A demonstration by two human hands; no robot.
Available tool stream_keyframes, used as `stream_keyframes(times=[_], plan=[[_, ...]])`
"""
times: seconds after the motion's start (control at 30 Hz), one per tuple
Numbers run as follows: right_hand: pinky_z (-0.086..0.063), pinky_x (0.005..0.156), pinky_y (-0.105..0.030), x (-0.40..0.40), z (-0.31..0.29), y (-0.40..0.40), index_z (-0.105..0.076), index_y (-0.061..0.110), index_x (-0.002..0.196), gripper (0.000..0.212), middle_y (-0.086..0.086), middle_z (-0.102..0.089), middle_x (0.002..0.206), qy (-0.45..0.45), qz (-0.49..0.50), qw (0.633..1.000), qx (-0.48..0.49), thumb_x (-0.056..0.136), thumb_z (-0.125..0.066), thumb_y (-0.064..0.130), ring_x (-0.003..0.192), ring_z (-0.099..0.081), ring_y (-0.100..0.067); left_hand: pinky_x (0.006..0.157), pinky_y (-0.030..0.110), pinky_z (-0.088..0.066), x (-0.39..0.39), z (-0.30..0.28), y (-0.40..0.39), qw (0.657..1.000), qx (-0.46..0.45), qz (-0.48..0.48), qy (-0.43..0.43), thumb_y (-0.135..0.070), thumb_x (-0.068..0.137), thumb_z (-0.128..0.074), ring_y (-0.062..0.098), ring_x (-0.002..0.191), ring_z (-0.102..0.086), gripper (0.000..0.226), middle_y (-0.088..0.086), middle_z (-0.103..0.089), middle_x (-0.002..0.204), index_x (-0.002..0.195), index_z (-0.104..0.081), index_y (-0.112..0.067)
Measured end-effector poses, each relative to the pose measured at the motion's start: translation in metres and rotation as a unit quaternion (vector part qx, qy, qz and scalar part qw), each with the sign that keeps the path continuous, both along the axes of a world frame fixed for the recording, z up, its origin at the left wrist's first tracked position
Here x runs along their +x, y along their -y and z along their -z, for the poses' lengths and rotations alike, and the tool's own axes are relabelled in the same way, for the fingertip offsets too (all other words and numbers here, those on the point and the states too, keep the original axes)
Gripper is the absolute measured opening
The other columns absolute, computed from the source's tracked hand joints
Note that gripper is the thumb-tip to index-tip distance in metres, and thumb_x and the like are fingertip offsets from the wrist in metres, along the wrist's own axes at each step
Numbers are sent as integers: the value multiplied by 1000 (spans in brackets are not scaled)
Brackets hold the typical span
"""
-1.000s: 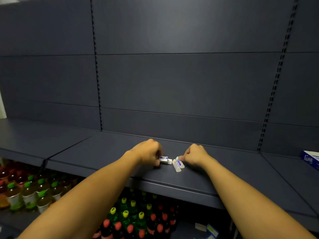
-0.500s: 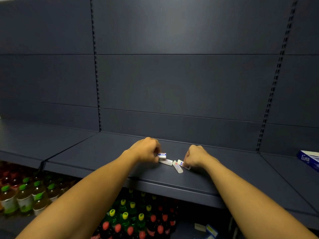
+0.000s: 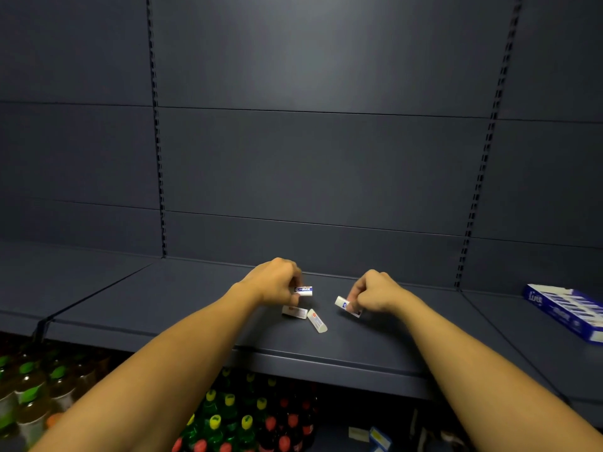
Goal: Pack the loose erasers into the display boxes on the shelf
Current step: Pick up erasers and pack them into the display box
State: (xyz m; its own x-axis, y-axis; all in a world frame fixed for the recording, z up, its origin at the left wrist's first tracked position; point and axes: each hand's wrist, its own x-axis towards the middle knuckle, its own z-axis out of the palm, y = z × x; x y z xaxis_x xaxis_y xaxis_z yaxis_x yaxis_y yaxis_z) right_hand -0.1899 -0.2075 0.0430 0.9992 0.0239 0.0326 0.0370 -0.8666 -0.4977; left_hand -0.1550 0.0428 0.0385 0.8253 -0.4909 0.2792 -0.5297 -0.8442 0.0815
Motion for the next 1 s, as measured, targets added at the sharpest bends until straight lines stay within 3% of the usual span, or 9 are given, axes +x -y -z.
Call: stream_keyframes(times=[0.4,0.6,1.0], plan=[[-59,84,-36,-35,-14,49,-78,18,76,13,-4,-71,92,31,74,997,-13,78,-68,11,89,-68,-18,69,29,-52,4,-9,52,997,-2,70,24,-27,78,-69,15,84,-59,20,-8,-60,99,98,-68,-22],[-61,83,-40,-64,-18,72,-77,20,72,12,0,-72,86,37,121,992,-26,74,-68,14,83,-69,-18,72,34,-56,4,-11,84,995,3,101,23,-28,78,-71,16,83,-60,21,-7,-60,99,98,-67,-23],[-58,81,-34,-123,-25,146,-77,22,78,11,0,-72,90,46,184,982,-20,78,-71,13,87,-67,-16,75,37,-57,-25,-19,163,984,18,172,39,-27,80,-72,17,86,-59,21,-6,-58,100,100,-67,-23]])
